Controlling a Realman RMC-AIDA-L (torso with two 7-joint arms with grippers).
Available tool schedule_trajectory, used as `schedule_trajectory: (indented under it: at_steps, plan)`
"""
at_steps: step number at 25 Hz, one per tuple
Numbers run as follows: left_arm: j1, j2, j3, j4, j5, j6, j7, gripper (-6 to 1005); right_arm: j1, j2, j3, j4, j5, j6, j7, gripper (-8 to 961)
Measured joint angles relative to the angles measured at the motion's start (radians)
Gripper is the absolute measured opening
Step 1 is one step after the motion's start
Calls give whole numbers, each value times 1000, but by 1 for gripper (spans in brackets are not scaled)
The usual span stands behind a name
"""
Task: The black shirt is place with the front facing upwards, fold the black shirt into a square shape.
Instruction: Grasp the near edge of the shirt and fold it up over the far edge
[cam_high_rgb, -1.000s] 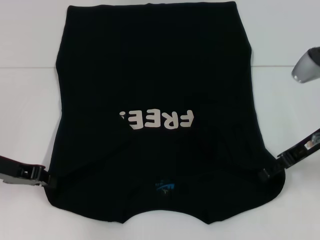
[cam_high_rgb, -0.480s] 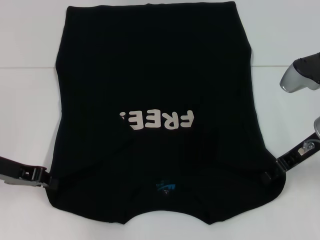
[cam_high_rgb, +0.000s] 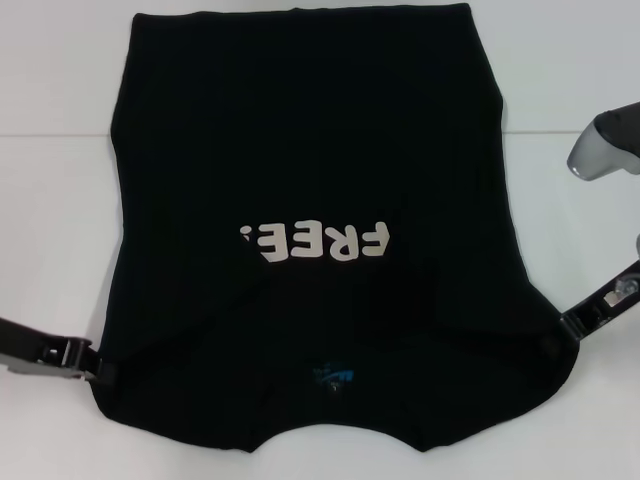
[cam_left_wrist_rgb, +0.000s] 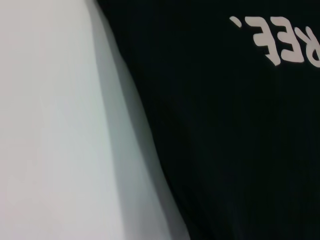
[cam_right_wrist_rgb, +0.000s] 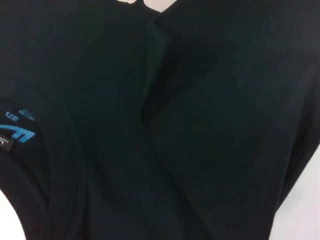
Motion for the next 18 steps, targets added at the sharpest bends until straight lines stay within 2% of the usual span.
schedule_trajectory:
  at_steps: [2, 4, 11, 15, 18]
  plan:
    - [0, 8, 0, -16, -1, 17, 5, 37, -8, -7, 1, -14, 2, -26, -11, 122]
    - [-7, 27, 0, -52, -3, 58, 27, 37, -19, -16, 7, -30, 3, -71, -33, 40]
    - [-27, 94, 6, -157, -2, 312, 187, 38, -62, -54, 30, -18, 3, -298, -169, 34]
    - [-24, 111, 15, -193, -1, 455, 246, 38, -98, -48, 40, -10, 4, -444, -264, 35]
    - [-20, 128, 38, -254, -1, 472, 312, 37, -117, -42, 64, 9, 4, -450, -293, 35]
